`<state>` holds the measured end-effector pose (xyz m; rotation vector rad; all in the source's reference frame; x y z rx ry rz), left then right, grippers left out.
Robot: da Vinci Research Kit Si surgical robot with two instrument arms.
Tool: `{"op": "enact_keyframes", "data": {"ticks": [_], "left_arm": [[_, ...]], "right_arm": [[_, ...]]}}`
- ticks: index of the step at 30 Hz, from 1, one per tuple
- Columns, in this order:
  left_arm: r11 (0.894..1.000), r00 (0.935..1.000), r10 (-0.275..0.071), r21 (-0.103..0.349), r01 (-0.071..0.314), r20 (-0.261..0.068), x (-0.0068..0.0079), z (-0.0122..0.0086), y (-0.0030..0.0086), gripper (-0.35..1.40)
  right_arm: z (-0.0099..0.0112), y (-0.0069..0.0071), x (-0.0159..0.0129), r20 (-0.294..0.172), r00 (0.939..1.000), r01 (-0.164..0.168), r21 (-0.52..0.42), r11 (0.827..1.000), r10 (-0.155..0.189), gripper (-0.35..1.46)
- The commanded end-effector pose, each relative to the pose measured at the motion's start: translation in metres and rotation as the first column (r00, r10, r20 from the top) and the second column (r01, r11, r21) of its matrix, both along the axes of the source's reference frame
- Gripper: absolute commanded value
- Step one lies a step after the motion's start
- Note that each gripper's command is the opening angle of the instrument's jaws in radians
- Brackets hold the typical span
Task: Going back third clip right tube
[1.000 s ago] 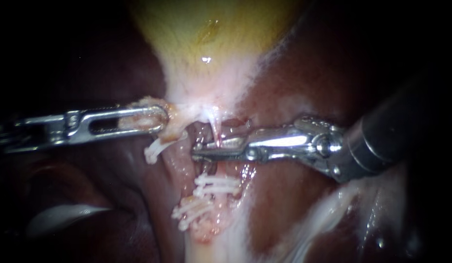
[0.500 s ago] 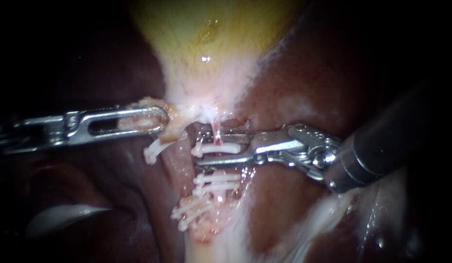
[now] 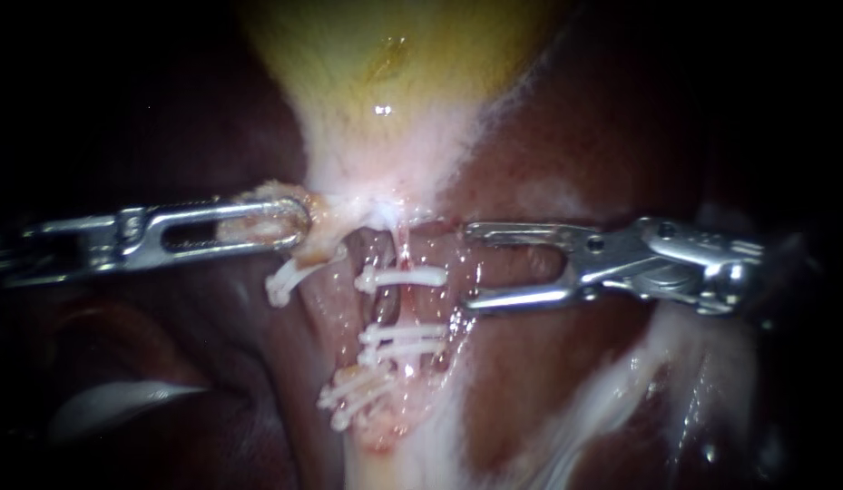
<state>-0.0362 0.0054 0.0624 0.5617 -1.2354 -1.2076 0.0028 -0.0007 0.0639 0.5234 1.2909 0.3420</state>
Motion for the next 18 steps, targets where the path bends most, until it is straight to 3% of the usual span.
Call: {"op": "enact_keyframes", "data": {"ticks": [1,8,14,18], "left_arm": [[1.000,1.0000,0.001,0.000,-0.001,0.001,0.0000,0.0001,0.0000,-0.35],[1.000,1.0000,-0.002,0.000,0.002,-0.001,-0.0001,0.0003,0.0002,-0.35],[1.000,0.9999,-0.008,-0.001,0.008,-0.008,-0.0016,0.0015,0.0008,-0.35],[1.000,0.9997,-0.010,-0.003,0.010,-0.023,-0.0032,0.0034,0.0010,-0.35]], "right_arm": [[-0.0006,0.0001,-0.0005,0.005,1.0000,0.009,-0.019,1.000,-0.009,0.50],[-0.0016,0.0002,-0.0024,0.037,0.9969,0.072,-0.090,0.993,-0.069,0.50],[-0.0016,0.0002,-0.0026,0.035,0.9967,0.076,-0.102,0.992,-0.073,0.50],[-0.0016,0.0002,-0.0027,0.035,0.9967,0.077,-0.102,0.992,-0.073,0.50]]}}
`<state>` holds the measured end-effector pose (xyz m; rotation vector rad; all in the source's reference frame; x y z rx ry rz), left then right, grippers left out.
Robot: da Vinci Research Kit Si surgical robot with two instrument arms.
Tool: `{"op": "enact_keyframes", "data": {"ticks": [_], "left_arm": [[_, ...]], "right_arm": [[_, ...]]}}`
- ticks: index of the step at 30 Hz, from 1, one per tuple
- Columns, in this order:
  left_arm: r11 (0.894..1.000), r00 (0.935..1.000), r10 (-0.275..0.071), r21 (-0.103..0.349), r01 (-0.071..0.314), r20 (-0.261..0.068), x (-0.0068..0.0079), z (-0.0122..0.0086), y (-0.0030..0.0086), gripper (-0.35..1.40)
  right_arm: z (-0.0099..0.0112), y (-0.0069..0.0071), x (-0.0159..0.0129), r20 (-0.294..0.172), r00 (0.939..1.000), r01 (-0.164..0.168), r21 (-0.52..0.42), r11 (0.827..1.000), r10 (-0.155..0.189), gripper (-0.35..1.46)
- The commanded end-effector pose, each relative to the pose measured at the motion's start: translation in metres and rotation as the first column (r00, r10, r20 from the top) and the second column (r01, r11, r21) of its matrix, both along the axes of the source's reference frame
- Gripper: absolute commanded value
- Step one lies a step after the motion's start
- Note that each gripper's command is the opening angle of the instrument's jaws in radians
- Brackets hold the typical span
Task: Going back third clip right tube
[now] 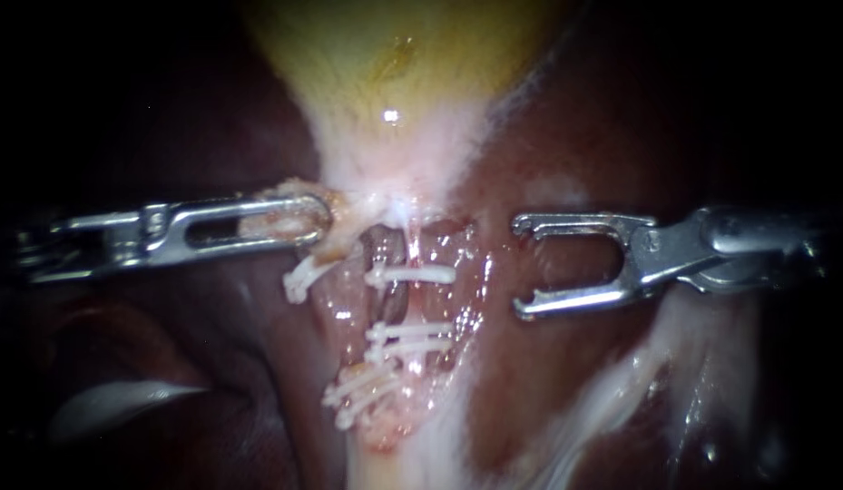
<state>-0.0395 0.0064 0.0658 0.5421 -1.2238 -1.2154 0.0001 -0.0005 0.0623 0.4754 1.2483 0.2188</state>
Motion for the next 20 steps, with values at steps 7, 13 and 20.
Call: {"op": "enact_keyframes", "data": {"ticks": [7,13,20], "left_arm": [[1.000,0.9996,0.017,0.000,-0.017,-0.023,-0.0026,0.0037,0.0005,-0.35],[1.000,0.9991,0.029,0.011,-0.028,-0.030,-0.0028,0.0056,0.0005,-0.35],[1.000,0.9991,0.028,0.011,-0.028,-0.031,-0.0028,0.0055,0.0005,-0.35]], "right_arm": [[-0.0001,-0.0001,0.0000,-0.002,1.0000,0.002,-0.006,1.000,-0.002,0.50],[-0.0002,-0.0002,-0.0001,-0.002,1.0000,0.003,-0.012,1.000,-0.003,0.50],[-0.0003,-0.0003,-0.0001,-0.003,1.0000,0.003,-0.012,1.000,-0.004,0.50]]}}
